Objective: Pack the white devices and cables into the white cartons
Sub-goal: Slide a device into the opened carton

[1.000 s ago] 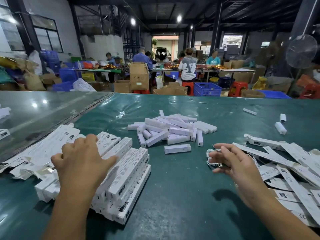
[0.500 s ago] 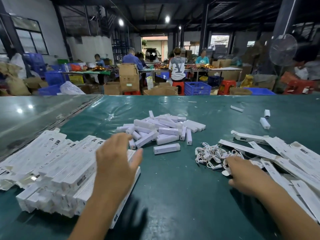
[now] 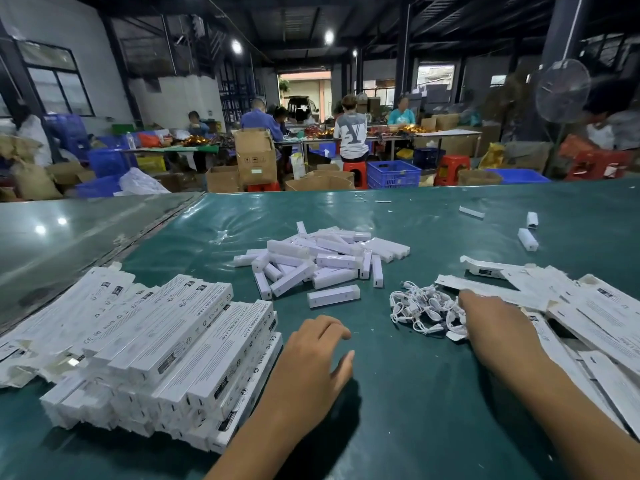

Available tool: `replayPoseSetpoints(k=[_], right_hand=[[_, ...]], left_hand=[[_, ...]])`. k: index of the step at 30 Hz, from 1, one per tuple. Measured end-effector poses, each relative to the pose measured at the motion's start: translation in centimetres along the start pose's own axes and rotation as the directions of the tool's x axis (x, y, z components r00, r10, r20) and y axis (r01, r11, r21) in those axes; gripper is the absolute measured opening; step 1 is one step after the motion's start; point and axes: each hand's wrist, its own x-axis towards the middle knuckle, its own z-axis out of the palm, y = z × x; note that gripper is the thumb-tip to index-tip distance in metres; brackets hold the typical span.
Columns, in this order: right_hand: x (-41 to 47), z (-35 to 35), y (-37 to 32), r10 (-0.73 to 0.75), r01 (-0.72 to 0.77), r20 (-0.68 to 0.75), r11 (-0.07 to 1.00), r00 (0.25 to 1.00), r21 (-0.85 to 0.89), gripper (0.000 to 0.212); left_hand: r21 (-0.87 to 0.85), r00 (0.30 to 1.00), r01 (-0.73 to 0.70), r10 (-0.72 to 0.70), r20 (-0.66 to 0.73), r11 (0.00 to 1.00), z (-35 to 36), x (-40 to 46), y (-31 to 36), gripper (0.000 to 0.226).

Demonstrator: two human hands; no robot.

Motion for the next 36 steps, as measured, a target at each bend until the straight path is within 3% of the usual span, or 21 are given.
replayPoseSetpoints(k=[4, 7, 9, 15, 20, 22, 24, 25, 27, 29, 30, 32, 33, 36], right_hand=[[0.5, 0.7, 0.6, 0.058, -0.059, 0.021, 0.998, 0.998, 0.019, 0.018], [1.0, 1.8, 1.7, 0.059, -0.076, 0.251, 0.995, 0.966, 0.058, 0.042], [1.1, 2.2, 1.8, 0.060, -0.087, 0.304, 0.993, 0.951, 0.075, 0.040], [0.9, 2.4, 1.4, 0.085, -0.082, 0.123, 0.996, 0.989, -0.027, 0.019], [0.5, 0.3, 1.1, 0.077, -0.080, -0.033, 0.990, 0.996, -0.113, 0.020], [0.3, -0.4, 1.0, 0.074, -0.083, -0.139, 0.995, 0.988, -0.055, 0.014], [0.2, -1.2, 0.3, 0.062, -0.015, -0.318, 0.989, 0.946, 0.148, 0.008], [-0.1, -1.6, -0.3, 0.051, 0.072, -0.436, 0.963, 0.899, 0.261, 0.007], [-1.4, -2.5, -2.2, 0.010, 0.311, -0.689, 0.887, 0.725, 0.341, 0.009], [-3.3, -3.2, -4.4, -0.085, 0.549, -0.821, 0.782, 0.565, 0.296, 0.004], [-4.4, -3.2, -5.4, -0.118, 0.637, -0.841, 0.710, 0.528, 0.300, 0.007], [-6.4, -3.3, -7.3, -0.130, 0.756, -0.840, 0.524, 0.526, 0.393, 0.020], [-7.1, -3.3, -8.0, -0.107, 0.774, -0.822, 0.422, 0.559, 0.472, 0.020], [-8.0, -3.3, -8.9, 0.005, 0.694, -0.706, 0.176, 0.708, 0.698, 0.008]], left_hand=[[-0.007, 1.000, -0.004, 0.005, 0.018, 1.000, 0.1, -0.1, -0.2, 0.019], [-0.012, 0.999, 0.003, -0.002, 0.039, 1.000, 0.3, -0.2, -0.3, 0.017], [-0.020, 0.999, 0.010, -0.009, 0.053, 1.000, 0.4, -0.2, -0.4, 0.016], [-0.028, 0.999, 0.002, -0.001, 0.049, 1.000, 0.8, -0.2, -0.8, 0.014], [-0.044, 0.999, -0.005, 0.007, 0.049, 0.999, 1.1, -0.3, -1.0, 0.012], [-0.045, 0.999, -0.012, 0.014, 0.047, 0.999, 1.1, -0.2, -1.0, 0.013], [-0.056, 0.999, -0.018, 0.020, 0.034, 0.998, 1.0, -0.2, -0.9, 0.015], [-0.067, 0.999, -0.018, 0.020, 0.027, 0.998, 0.9, -0.2, -0.7, 0.017], [-0.122, 1.000, -0.005, 0.007, 0.015, 0.993, 0.8, -0.2, -0.3, 0.031], [-0.247, 1.000, 0.023, -0.025, -0.003, 0.969, 0.6, -0.4, 0.4, 0.062], [-0.318, 0.999, 0.039, -0.042, -0.003, 0.947, 0.5, -0.5, 0.8, 0.079], [-0.423, 0.998, 0.067, -0.070, 0.010, 0.904, 0.5, -0.6, 1.8, 0.106], [-0.460, 0.996, 0.080, -0.085, 0.010, 0.885, 0.6, -0.7, 2.3, 0.111], [-0.498, 0.987, 0.111, -0.153, -0.044, 0.860, 0.5, -0.7, 3.0, 0.095]])
